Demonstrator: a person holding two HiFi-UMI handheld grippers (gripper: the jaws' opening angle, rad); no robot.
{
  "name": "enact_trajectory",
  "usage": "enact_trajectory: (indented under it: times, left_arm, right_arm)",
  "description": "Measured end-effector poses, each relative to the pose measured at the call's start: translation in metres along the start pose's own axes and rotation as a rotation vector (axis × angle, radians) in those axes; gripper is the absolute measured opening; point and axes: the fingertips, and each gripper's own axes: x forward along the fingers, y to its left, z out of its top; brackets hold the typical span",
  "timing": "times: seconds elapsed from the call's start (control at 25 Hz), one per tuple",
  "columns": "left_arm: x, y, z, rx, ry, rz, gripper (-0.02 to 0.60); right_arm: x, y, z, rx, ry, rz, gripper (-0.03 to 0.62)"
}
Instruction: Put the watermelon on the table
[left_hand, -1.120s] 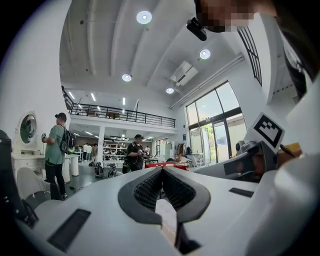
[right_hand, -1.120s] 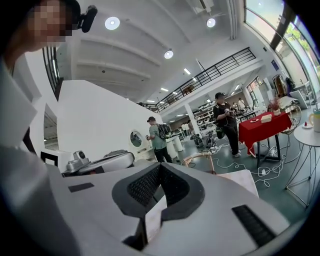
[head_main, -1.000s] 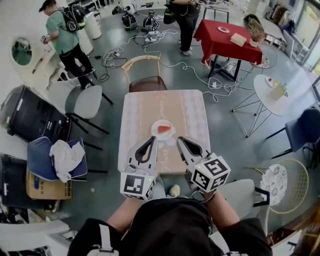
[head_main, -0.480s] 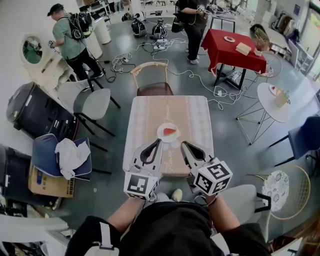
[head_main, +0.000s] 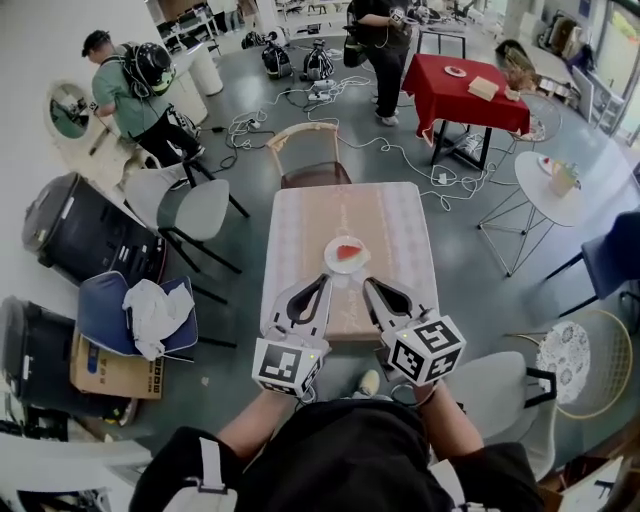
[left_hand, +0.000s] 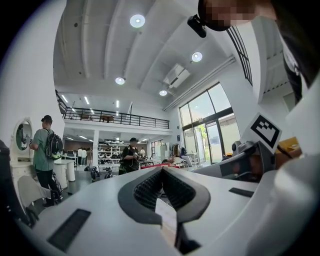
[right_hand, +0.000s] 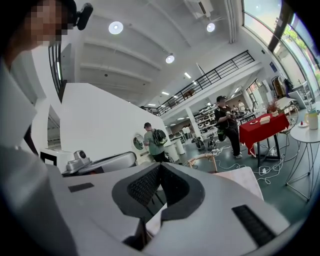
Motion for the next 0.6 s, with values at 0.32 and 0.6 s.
enact_trajectory:
  times: [0.32,0.6]
  left_arm:
    - [-0.048,-0.013,0.016,0.024,-0.031,-0.050,0.008]
    - [-0.084,-0.017,0.021,0.012,-0.039,-0.047,0.008]
  right_arm:
    - [-0.030,0.036,-0.001,-0.011,-0.033,-0.042,0.014]
    - [-0.049,0.057,-0.004,0.010,-0.036,-0.078,0.014]
